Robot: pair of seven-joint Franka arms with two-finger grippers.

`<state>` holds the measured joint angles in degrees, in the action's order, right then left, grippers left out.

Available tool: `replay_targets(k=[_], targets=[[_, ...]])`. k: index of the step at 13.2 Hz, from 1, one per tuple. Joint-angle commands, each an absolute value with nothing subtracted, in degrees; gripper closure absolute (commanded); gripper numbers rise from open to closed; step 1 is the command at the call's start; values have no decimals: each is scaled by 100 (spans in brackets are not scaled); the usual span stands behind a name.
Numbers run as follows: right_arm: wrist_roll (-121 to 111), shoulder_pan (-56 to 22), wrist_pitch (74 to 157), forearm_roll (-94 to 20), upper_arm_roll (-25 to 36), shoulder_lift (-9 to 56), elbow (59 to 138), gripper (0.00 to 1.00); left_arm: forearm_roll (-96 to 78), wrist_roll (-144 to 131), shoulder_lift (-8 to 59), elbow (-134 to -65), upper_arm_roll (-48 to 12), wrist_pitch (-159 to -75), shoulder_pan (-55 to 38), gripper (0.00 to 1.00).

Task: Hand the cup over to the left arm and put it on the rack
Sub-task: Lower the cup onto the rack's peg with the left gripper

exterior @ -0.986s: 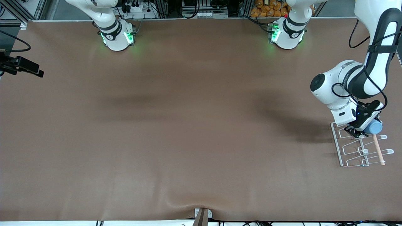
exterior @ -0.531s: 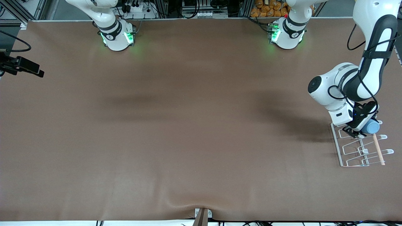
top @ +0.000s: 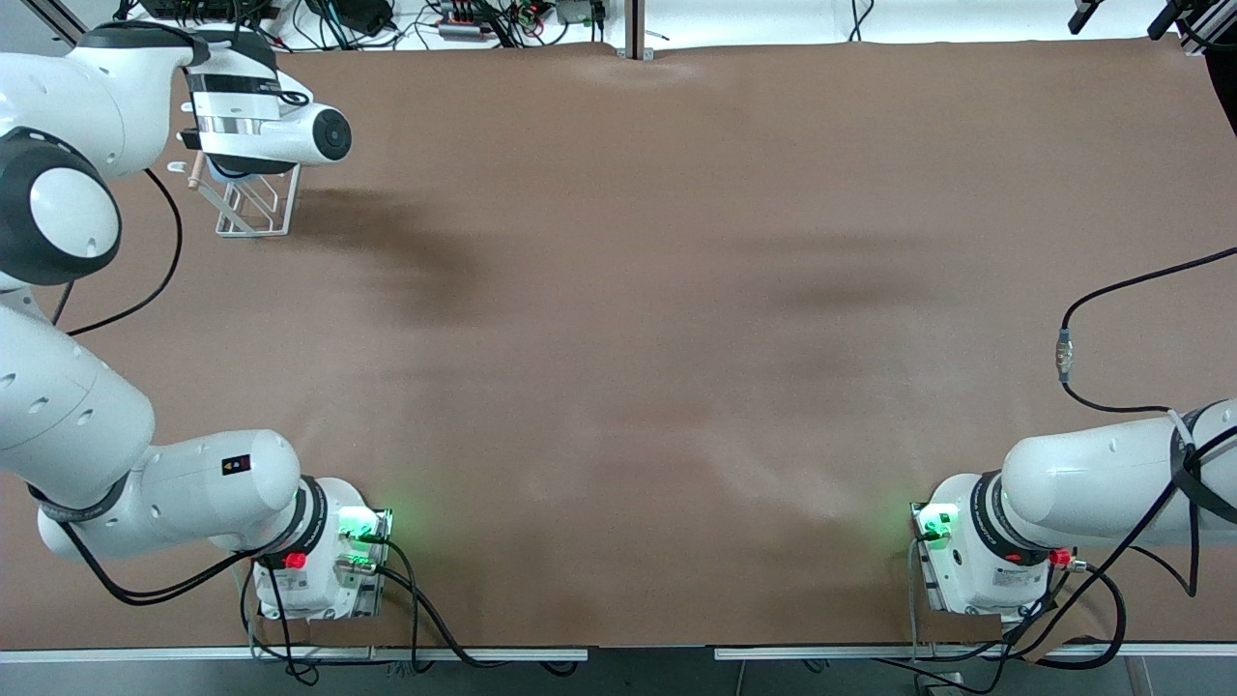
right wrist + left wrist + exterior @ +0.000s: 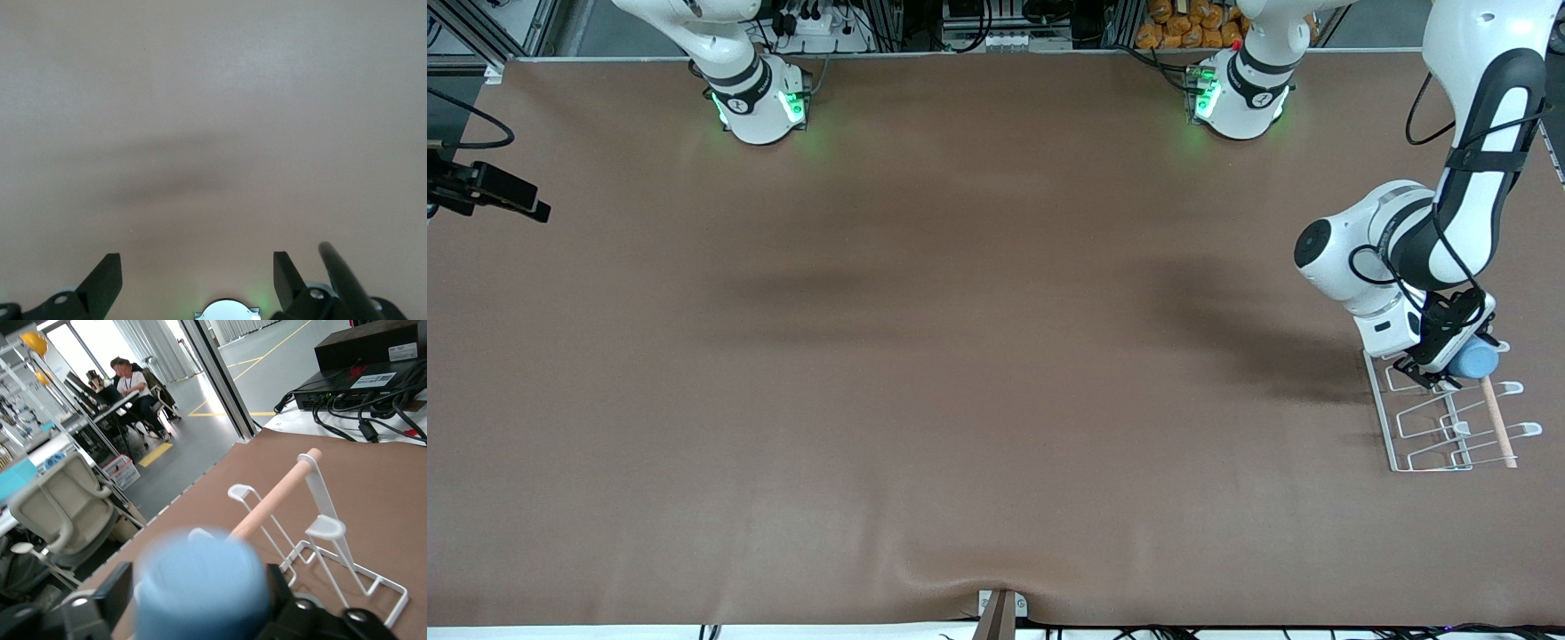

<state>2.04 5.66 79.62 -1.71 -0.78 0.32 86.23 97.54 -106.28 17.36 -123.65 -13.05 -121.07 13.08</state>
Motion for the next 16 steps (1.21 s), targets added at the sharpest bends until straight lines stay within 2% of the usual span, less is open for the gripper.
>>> replay_targets(k=[1, 12, 16], targets=[[246, 668, 8068, -79, -149, -26, 8692, 0, 9853, -10345, 1608, -12358, -1353, -12015, 1301, 0], [193, 738, 8332, -61, -149, -9, 8596, 0, 9686, -9476, 1564, -11910, -1441, -12208, 1327, 0], [193, 738, 8306, -62, -149, -9, 8587, 0, 9011, -8422, 1635, -11400, -1441, -12832, 1336, 0]])
